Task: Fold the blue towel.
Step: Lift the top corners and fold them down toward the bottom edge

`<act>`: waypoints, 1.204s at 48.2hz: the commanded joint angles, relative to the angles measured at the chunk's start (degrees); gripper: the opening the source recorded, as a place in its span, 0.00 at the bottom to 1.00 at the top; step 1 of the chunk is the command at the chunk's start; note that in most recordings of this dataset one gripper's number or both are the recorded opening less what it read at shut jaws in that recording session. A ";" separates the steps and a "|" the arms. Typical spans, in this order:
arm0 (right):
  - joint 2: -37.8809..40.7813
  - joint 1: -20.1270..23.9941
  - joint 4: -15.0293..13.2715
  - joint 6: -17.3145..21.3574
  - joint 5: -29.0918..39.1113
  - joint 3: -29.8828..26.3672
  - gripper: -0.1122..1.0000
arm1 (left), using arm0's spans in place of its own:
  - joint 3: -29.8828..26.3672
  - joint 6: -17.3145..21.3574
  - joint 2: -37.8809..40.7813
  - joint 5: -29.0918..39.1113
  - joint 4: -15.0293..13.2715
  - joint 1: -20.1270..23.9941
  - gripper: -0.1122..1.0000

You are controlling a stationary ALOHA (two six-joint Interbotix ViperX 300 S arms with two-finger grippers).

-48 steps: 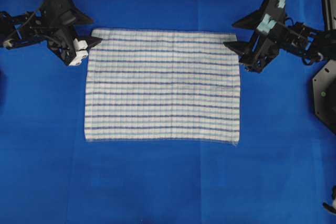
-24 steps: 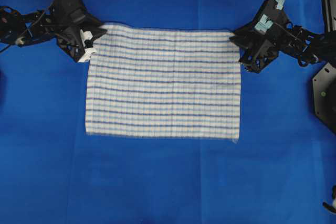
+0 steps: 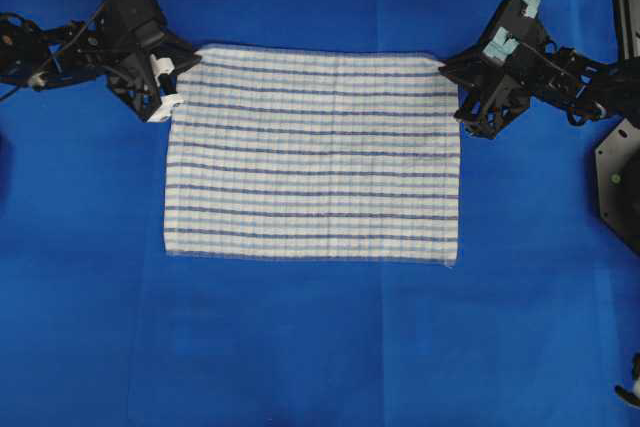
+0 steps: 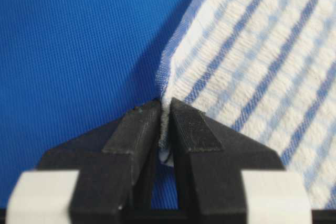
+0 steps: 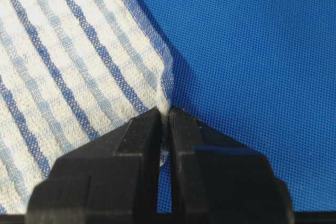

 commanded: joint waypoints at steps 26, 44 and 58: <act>-13.54 0.35 -0.09 -0.26 10.11 -0.35 0.15 | 0.18 2.37 -11.25 7.47 0.26 -0.53 0.15; -16.96 4.83 0.44 1.05 13.01 -0.09 0.15 | 1.49 1.67 -17.23 10.37 0.26 -5.54 0.15; -26.81 12.30 2.29 4.13 17.58 1.67 0.15 | 2.90 -1.49 -22.94 10.90 0.18 -16.26 0.15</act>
